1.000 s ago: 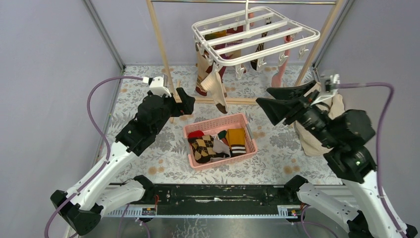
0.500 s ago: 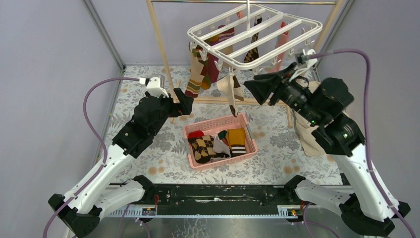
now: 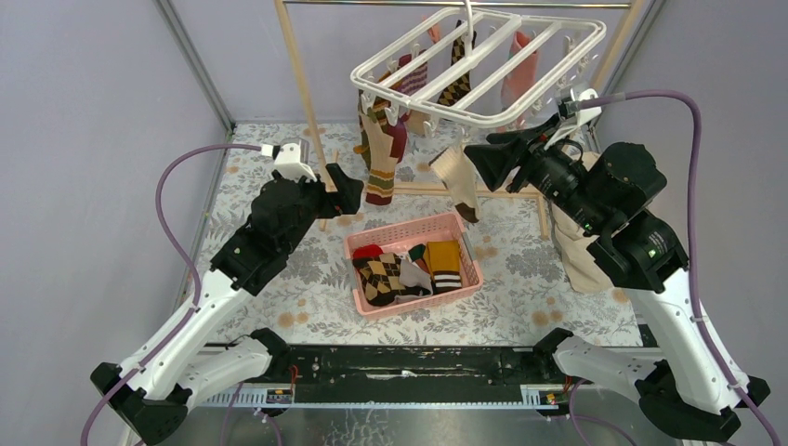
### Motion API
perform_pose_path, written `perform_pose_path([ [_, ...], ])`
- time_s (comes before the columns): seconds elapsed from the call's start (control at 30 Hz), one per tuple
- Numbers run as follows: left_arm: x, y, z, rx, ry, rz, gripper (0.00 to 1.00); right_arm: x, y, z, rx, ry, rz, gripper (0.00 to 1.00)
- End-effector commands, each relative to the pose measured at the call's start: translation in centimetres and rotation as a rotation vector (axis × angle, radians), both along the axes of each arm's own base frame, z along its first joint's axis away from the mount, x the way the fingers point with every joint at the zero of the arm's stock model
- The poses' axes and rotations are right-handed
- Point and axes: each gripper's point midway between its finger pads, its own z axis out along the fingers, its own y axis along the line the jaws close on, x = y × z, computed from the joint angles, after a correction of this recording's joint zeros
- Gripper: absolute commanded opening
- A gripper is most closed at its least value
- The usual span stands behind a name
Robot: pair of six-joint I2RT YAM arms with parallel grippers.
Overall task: Remove the socks clipped to the hanger
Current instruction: Adjust the hanger on the clothesline.
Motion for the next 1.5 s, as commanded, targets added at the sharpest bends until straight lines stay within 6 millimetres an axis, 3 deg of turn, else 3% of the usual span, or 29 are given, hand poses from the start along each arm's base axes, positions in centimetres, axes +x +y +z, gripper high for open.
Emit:
perform_pose_path([
  [0.0,0.1,-0.1,1.5,-0.013,-0.029,0.001,0.99,0.8,-1.1,1.5,0.014,-0.063,-0.069,0.61],
  [0.33,0.3,-0.3,1.7,-0.014,-0.029,-0.007,0.99,3.5,-3.3,-0.7,0.024,-0.064,-0.26,0.65],
  [0.5,0.4,-0.6,1.6,-0.017,-0.026,-0.014,0.99,4.6,-3.2,-0.3,0.049,-0.087,-0.293,0.66],
  [0.83,0.5,-0.6,1.5,-0.016,-0.027,-0.01,0.99,6.7,-3.6,0.0,0.104,-0.106,-0.382,0.42],
  [1.13,0.6,-0.4,1.4,-0.006,-0.029,-0.004,0.99,7.4,-4.9,1.2,0.094,-0.148,-0.462,0.41],
  [1.4,0.5,-0.3,1.3,-0.005,-0.028,-0.002,0.99,8.1,-6.2,1.4,0.074,-0.148,-0.537,0.42],
  [1.47,0.4,-0.2,1.3,-0.002,-0.028,-0.001,0.99,8.3,-6.7,0.6,0.051,-0.122,-0.556,0.42],
])
